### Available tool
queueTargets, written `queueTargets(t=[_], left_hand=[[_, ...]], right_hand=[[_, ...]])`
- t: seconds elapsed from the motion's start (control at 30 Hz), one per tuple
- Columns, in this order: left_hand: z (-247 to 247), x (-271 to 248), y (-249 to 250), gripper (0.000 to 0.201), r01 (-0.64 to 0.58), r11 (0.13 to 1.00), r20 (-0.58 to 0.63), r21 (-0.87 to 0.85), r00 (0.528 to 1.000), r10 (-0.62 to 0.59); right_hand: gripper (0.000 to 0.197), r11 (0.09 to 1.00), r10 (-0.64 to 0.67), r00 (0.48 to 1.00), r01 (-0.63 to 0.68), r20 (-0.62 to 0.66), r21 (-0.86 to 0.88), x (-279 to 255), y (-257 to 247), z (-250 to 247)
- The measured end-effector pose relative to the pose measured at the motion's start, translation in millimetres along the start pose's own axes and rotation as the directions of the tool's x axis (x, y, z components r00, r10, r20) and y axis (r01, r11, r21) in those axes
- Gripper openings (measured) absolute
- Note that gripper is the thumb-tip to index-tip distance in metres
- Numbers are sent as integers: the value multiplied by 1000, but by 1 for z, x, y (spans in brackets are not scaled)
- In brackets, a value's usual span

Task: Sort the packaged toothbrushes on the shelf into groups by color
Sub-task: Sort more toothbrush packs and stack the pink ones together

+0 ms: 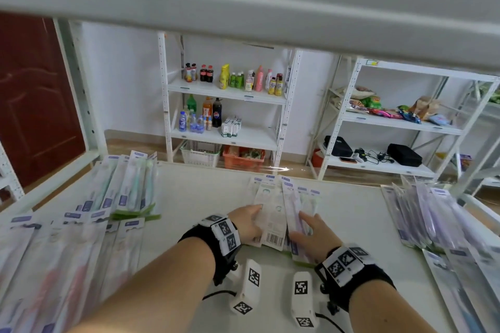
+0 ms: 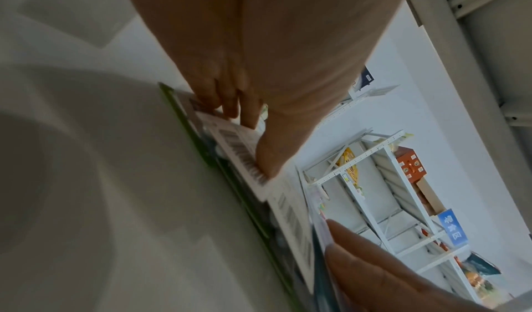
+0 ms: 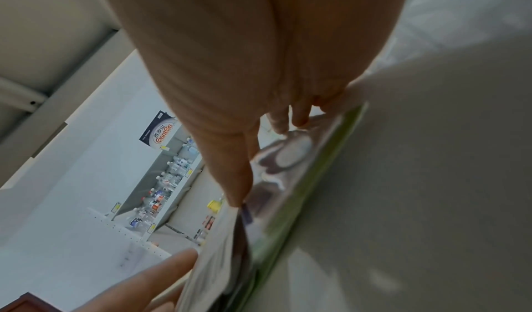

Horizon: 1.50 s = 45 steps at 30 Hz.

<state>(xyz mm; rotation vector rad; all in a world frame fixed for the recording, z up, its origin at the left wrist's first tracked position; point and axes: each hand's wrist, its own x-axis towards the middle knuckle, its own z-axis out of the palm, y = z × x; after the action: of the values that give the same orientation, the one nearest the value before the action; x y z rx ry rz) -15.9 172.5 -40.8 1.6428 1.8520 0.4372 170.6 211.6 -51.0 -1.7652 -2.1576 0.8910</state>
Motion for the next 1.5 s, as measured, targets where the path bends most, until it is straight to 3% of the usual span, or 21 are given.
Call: queueTargets(t=[0.27, 0.57, 0.73, 1.13, 1.23, 1.33, 1.5], left_hand=[[10, -13, -3, 71, -10, 1000, 28, 24, 1000, 9], [34, -46, -8, 72, 9, 998, -7, -69, 1000, -9], [48, -70, -5, 71, 13, 997, -34, -78, 999, -15], [77, -123, 4, 71, 16, 990, -89, -141, 996, -29], [81, -132, 6, 71, 31, 988, -94, -149, 995, -45], [76, -135, 11, 71, 41, 983, -88, -181, 994, -58], [70, -140, 29, 89, 4, 990, -85, -142, 996, -16]], right_hand=[[72, 995, -74, 996, 72, 38, 65, -13, 13, -5], [76, 982, -83, 995, 72, 57, 175, -43, 31, -2], [76, 986, -133, 988, 124, 80, 111, -68, 38, -3], [76, 970, -205, 969, 183, 136, 157, -116, 52, -4], [69, 965, -218, 968, 195, 121, 176, -125, 55, -3], [49, 964, -201, 975, 181, 90, 197, -130, 57, -1], [54, 977, -97, 995, 93, 13, 194, -129, 58, 0]])
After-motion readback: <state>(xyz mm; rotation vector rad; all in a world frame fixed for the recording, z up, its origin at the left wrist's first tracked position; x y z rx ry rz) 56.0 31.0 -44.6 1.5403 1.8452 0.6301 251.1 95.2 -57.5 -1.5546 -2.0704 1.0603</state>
